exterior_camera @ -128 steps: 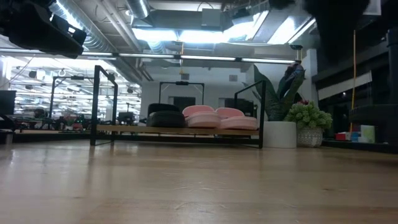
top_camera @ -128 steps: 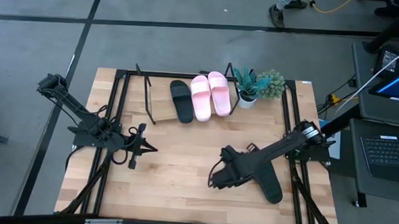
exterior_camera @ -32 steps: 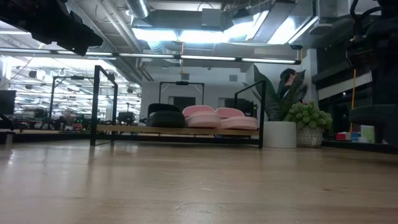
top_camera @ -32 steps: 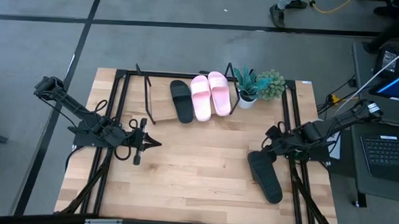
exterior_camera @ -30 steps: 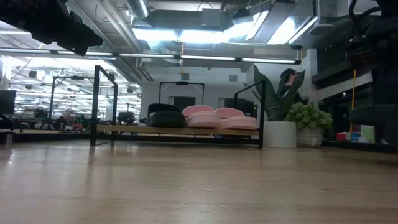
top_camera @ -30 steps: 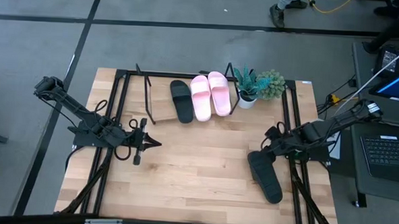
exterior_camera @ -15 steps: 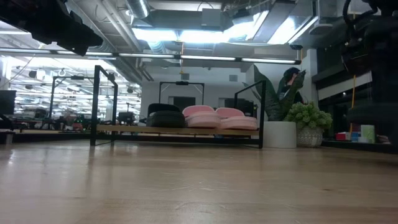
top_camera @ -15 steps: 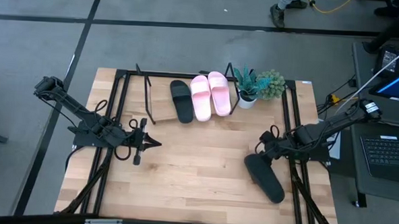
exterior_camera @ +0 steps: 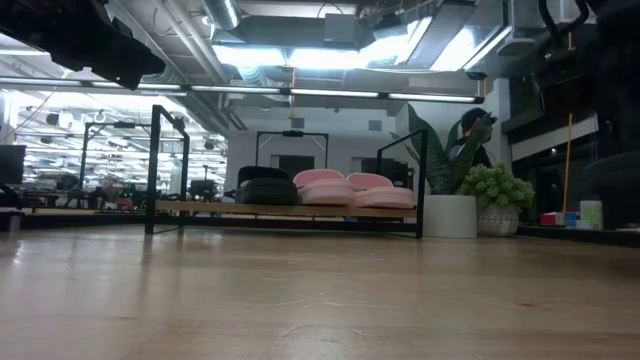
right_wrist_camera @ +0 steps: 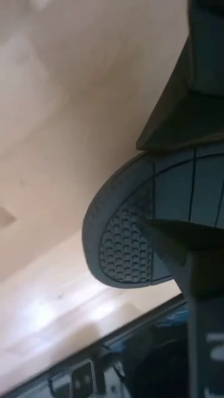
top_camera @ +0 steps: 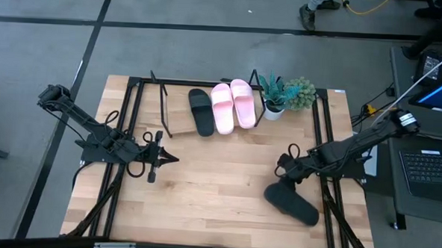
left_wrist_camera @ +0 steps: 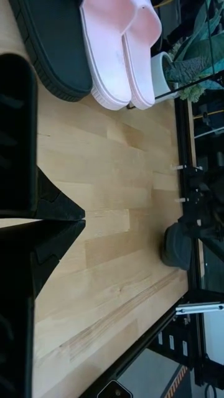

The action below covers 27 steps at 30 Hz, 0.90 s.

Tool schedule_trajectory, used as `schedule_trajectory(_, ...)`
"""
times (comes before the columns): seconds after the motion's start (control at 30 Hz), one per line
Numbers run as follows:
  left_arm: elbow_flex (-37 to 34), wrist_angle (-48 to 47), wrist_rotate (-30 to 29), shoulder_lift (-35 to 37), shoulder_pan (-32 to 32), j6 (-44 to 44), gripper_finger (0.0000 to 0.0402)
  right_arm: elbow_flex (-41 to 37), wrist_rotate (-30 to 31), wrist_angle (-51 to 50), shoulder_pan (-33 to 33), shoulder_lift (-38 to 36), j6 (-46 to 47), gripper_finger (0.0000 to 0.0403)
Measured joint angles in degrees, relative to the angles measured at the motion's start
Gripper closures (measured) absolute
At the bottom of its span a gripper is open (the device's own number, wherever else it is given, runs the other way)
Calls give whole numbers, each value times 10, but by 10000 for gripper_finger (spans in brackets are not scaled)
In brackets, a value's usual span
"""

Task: Pick and place slides into the shelf
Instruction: Put the black slide on the shelf

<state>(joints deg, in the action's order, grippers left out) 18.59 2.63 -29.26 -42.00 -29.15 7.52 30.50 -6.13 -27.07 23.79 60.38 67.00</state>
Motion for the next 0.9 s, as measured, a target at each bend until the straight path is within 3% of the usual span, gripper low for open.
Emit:
schedule_trajectory(0.23,0,0,0,0,0,-1,401,0,-26,14,0,19,-85,212)
schedule_trajectory(0.43,0,0,0,0,0,-1,401,0,-26,14,0,19,-105,224)
schedule_trajectory(0.57,0,0,0,0,0,-1,401,0,-42,12,0,19,-106,273)
schedule_trajectory(0.77,0,0,0,0,0,-2,401,0,-70,5,0,19,-107,384)
schedule_trajectory(0.9,0,0,0,0,0,-2,401,0,-56,0,0,19,-112,397)
